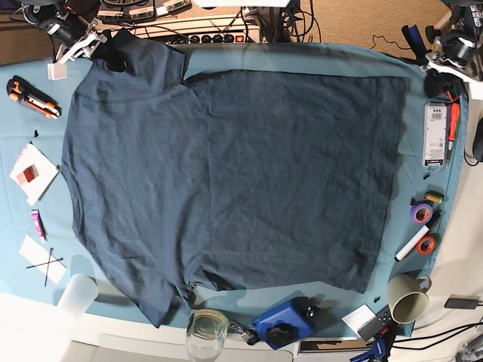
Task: Fold the T-shirt properly
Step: 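Grasp the shirt's shoulder edges with both grippers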
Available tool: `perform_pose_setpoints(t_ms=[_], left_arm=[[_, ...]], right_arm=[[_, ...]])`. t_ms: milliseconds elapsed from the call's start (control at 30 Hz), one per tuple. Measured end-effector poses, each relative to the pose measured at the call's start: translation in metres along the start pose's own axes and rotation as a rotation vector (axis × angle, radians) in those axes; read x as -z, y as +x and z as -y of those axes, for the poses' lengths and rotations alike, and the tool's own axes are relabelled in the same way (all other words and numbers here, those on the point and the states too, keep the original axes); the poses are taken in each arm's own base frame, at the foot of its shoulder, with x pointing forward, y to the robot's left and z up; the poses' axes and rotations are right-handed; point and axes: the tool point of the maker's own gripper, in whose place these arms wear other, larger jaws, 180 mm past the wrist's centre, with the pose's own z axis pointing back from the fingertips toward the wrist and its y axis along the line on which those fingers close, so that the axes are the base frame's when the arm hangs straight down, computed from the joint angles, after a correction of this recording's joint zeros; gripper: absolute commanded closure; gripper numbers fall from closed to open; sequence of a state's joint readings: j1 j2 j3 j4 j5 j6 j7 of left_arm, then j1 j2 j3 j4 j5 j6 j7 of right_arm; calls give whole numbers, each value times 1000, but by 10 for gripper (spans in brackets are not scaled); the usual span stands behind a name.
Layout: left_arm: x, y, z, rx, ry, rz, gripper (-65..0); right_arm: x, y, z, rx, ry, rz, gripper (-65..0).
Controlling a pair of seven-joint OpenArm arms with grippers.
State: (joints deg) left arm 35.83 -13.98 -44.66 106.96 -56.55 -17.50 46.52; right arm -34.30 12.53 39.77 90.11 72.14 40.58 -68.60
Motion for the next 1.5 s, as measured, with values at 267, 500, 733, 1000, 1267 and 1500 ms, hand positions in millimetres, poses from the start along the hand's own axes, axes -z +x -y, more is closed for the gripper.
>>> perform_pose_setpoints(t_ms=[267, 500, 733, 1000, 1267, 1500], left_arm=[[18, -19, 17, 63, -28, -71, -126], [35, -30, 0, -29, -13, -99, -126], [39, -46, 6, -180, -145, -114, -126], [36, -56, 25, -168, -255, -155, -126], [40, -36, 17, -158, -216, -33, -213], [36, -37, 24, -62, -260, -6, -215]], right_arm=[[0, 0, 0, 0, 0, -2, -283], [0, -1, 0, 0, 0, -4, -283], [0, -1, 0, 0, 1, -6, -283], [0, -1, 0, 1, 2, -5, -283], [0, -1, 0, 1, 2, -5, -283], [0, -1, 0, 1, 2, -5, -283]])
